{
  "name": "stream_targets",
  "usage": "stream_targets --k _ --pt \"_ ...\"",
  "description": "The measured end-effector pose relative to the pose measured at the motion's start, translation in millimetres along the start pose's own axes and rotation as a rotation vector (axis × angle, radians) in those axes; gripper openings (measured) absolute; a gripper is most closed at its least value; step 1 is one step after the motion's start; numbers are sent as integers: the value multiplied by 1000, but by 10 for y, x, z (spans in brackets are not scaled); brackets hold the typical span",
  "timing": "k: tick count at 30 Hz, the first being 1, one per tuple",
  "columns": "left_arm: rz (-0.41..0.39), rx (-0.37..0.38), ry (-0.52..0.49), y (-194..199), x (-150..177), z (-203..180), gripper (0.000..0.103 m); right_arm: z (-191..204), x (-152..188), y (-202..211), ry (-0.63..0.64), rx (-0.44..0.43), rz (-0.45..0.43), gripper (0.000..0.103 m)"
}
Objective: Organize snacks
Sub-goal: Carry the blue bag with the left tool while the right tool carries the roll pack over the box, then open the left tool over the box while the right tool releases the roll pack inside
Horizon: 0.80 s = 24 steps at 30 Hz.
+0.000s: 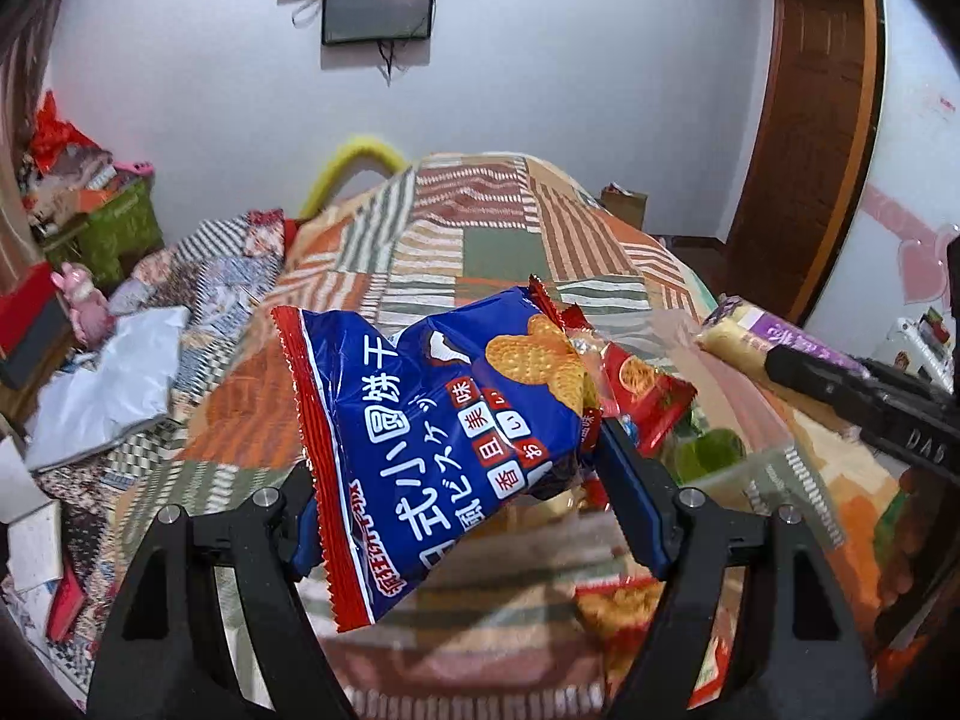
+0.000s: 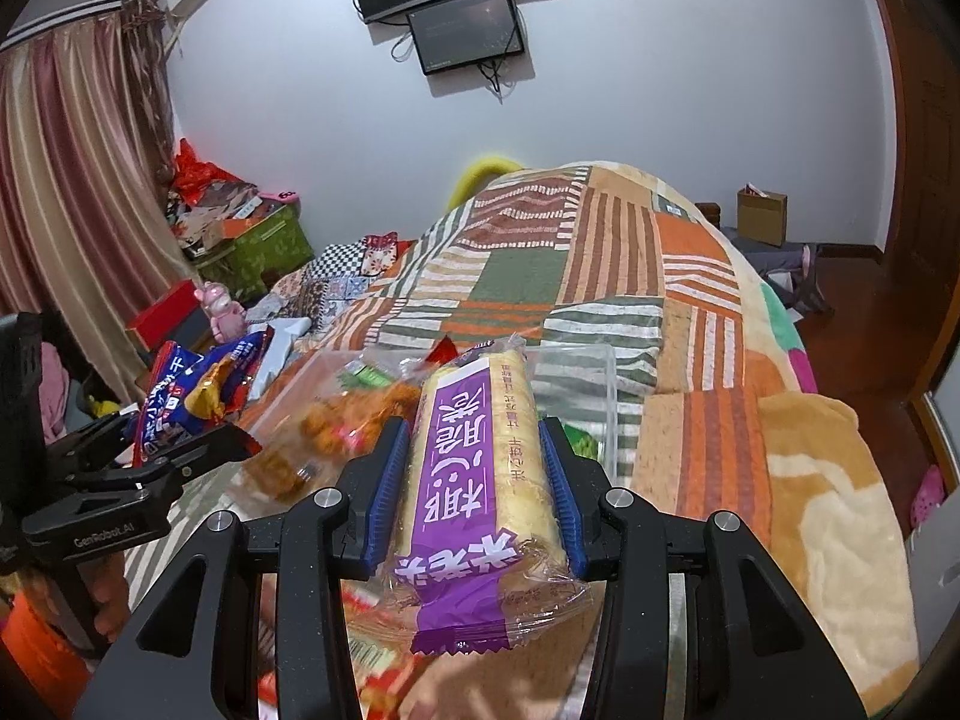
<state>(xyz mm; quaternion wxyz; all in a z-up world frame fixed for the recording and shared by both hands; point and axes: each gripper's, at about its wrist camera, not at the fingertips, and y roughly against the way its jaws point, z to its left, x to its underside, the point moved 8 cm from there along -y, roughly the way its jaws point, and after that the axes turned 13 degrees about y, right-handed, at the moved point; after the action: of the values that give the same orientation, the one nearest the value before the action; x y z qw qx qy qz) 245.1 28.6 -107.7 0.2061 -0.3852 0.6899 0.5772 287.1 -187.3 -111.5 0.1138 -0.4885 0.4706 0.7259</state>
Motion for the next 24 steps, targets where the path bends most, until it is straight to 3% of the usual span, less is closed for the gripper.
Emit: stream_targets --k 7,18,21,24 --pt "73 51 -8 -409 -96 -203 77 -60 -36 -330 10 28 46 40" --pt "95 64 -59 -745 -86 -422 80 -101 54 -643 17 51 118 41" --pt "108 61 -62 -783 -69 -433 85 -112 73 -641 16 58 134 45" --pt "133 62 -51 -803 -33 -405 88 -139 74 -595 15 74 128 57"
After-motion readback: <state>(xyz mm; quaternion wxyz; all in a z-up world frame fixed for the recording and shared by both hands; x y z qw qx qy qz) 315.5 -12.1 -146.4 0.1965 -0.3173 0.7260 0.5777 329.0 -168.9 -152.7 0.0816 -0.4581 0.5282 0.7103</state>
